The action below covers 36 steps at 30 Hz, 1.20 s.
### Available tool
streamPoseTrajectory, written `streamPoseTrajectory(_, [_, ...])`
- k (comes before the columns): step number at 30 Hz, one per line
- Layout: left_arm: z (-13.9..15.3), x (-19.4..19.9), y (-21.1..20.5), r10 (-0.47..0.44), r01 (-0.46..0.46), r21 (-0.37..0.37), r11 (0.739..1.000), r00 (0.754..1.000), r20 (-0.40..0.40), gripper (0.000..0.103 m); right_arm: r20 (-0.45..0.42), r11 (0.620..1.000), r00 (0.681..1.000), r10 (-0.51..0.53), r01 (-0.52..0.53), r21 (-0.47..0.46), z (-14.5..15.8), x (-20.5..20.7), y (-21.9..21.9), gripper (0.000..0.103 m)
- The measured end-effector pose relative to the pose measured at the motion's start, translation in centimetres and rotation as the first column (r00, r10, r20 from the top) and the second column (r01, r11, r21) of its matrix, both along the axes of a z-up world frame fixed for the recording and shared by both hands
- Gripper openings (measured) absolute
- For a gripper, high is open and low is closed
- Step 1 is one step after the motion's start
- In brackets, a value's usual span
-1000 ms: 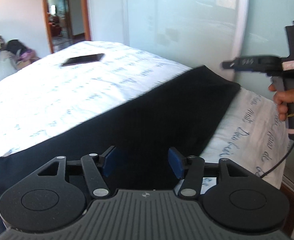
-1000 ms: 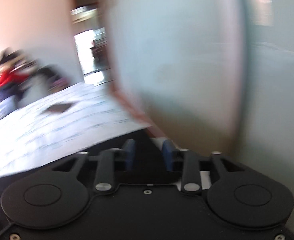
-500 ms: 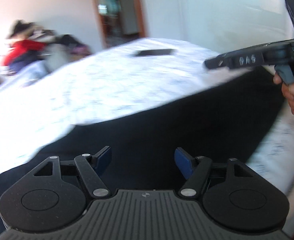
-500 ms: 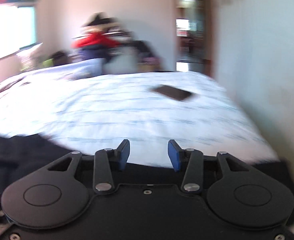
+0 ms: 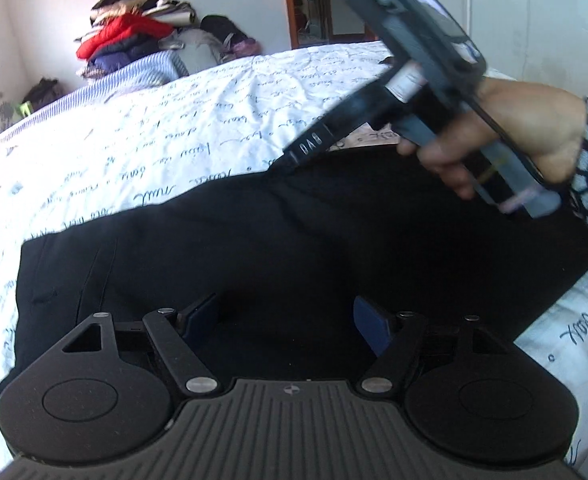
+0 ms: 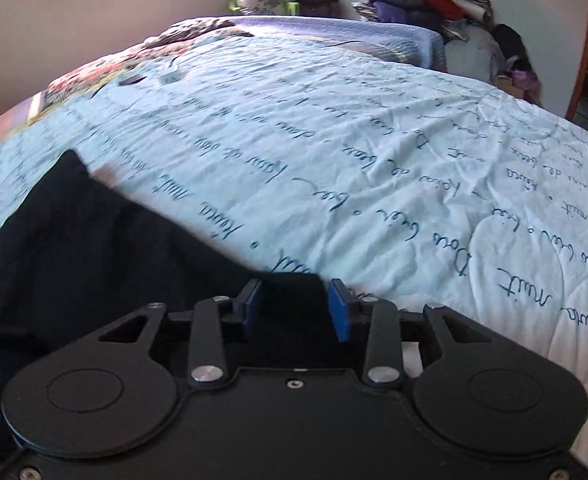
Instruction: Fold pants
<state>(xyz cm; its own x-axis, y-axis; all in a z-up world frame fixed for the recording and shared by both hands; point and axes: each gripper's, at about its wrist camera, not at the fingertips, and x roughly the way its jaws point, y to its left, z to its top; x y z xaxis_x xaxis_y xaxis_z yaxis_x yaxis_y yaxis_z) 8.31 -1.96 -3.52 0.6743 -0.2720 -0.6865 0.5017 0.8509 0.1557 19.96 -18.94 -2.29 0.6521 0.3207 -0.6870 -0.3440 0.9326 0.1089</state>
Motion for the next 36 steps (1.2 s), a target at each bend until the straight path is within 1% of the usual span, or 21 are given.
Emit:
streamPoseTrajectory(2, [0.4, -0.5, 0.7, 0.011, -0.011, 0.004, 1.0, 0.999, 0.034, 0.077, 0.039, 1.0, 0.999, -0.02, 0.02, 0.018, 1.5, -1.7, -0.5, 0.036])
streamPoseTrajectory(4, [0.8, -0.8, 1.7, 0.053, -0.053, 0.002, 0.999, 0.997, 0.059, 0.077, 0.076, 0.999, 0.996, 0.046, -0.047, 0.014, 2.5, -3.8, 0.6, 0.036])
streamPoseTrajectory(6, [0.9, -0.4, 2.7, 0.096, -0.095, -0.018, 0.995, 0.995, 0.04, 0.078, 0.081, 0.992, 0.989, 0.123, -0.12, -0.04, 2.4, -4.8, 2.4, 0.035])
streamPoseTrajectory(8, [0.7, 0.2, 4.0, 0.122, -0.122, -0.031, 0.992, 0.992, -0.006, 0.078, 0.048, 0.984, 0.988, 0.149, -0.143, -0.11, 1.1, -4.4, 3.9, 0.035])
streamPoseTrajectory(10, [1.0, -0.1, 5.0, 0.158, -0.158, -0.042, 0.987, 0.987, -0.013, 0.076, 0.023, 0.989, 0.995, 0.1, -0.096, -0.113, -0.2, -3.1, 3.8, 0.035])
streamPoseTrajectory(12, [1.9, -1.2, 6.5, 0.202, -0.2, -0.059, 0.978, 0.979, 0.033, 0.078, 0.053, 0.994, 0.998, 0.03, -0.024, -0.102, 0.7, -3.2, 4.2, 0.037])
streamPoseTrajectory(13, [2.3, -1.3, 7.1, 0.234, -0.23, -0.061, 0.971, 0.97, 0.061, 0.078, 0.104, 0.992, 0.994, 0.028, -0.015, -0.124, 1.5, -3.8, 5.1, 0.038])
streamPoseTrajectory(15, [3.0, -1.3, 8.5, 0.32, -0.317, -0.048, 0.947, 0.942, 0.103, 0.078, 0.156, 0.985, 0.982, 0.11, -0.086, -0.153, 2.5, -5.0, 7.9, 0.038])
streamPoseTrajectory(17, [3.5, -1.0, 10.1, 0.402, -0.4, -0.042, 0.916, 0.908, 0.119, 0.078, 0.159, 0.963, 0.956, 0.248, -0.225, -0.152, 2.9, -6.0, 11.3, 0.037])
streamPoseTrajectory(19, [3.8, -0.8, 11.5, 0.457, -0.459, -0.017, 0.888, 0.88, 0.132, 0.078, 0.151, 0.928, 0.918, 0.367, -0.35, -0.125, 3.1, -6.5, 14.7, 0.036])
streamPoseTrajectory(21, [4.3, -0.9, 12.8, 0.497, -0.501, -0.007, 0.865, 0.857, 0.136, 0.078, 0.139, 0.9, 0.89, 0.435, -0.423, -0.108, 3.1, -6.1, 17.4, 0.036])
streamPoseTrajectory(23, [4.7, -1.2, 13.9, 0.515, -0.517, -0.023, 0.856, 0.848, 0.121, 0.078, 0.141, 0.888, 0.878, 0.458, -0.443, -0.125, 2.9, -5.3, 19.5, 0.037])
streamPoseTrajectory(25, [5.1, -2.1, 14.5, 0.52, -0.519, -0.038, 0.854, 0.848, 0.103, 0.078, 0.152, 0.885, 0.874, 0.462, -0.441, -0.149, 3.3, -4.8, 21.1, 0.037])
streamPoseTrajectory(28, [5.0, -3.4, 15.3, 0.501, -0.5, -0.032, 0.865, 0.862, 0.075, 0.078, 0.179, 0.854, 0.836, 0.519, -0.501, -0.14, 4.7, -5.1, 22.4, 0.037])
streamPoseTrajectory(29, [4.8, -4.0, 15.8, 0.495, -0.494, -0.03, 0.869, 0.866, 0.071, 0.078, 0.196, 0.842, 0.82, 0.538, -0.51, -0.176, 4.9, -5.4, 23.1, 0.038])
streamPoseTrajectory(30, [4.4, -3.2, 16.4, 0.488, -0.487, -0.035, 0.873, 0.87, 0.061, 0.078, 0.214, 0.832, 0.809, 0.547, -0.5, -0.24, 4.8, -5.6, 23.9, 0.043])
streamPoseTrajectory(31, [4.1, -2.8, 16.4, 0.48, -0.478, -0.047, 0.877, 0.876, 0.046, 0.078, 0.234, 0.832, 0.81, 0.538, -0.465, -0.303, 4.5, -5.5, 24.5, 0.049])
streamPoseTrajectory(32, [3.6, -2.2, 16.8, 0.466, -0.464, -0.069, 0.883, 0.884, 0.026, 0.078, 0.248, 0.838, 0.821, 0.515, -0.421, -0.347, 4.2, -5.0, 25.0, 0.05])
streamPoseTrajectory(33, [3.7, -2.2, 16.8, 0.455, -0.452, -0.09, 0.887, 0.891, 0.009, 0.078, 0.241, 0.845, 0.835, 0.495, -0.399, -0.355, 4.0, -4.0, 25.2, 0.052])
streamPoseTrajectory(34, [3.4, -2.1, 16.8, 0.438, -0.436, -0.116, 0.892, 0.899, -0.01, 0.078, 0.213, 0.851, 0.847, 0.487, -0.407, -0.331, 3.7, -2.8, 25.1, 0.052])
streamPoseTrajectory(36, [2.8, -1.5, 16.8, 0.402, -0.403, -0.155, 0.902, 0.915, -0.041, 0.078, 0.102, 0.861, 0.866, 0.49, -0.461, -0.216, 2.9, 0.0, 24.6, 0.052])
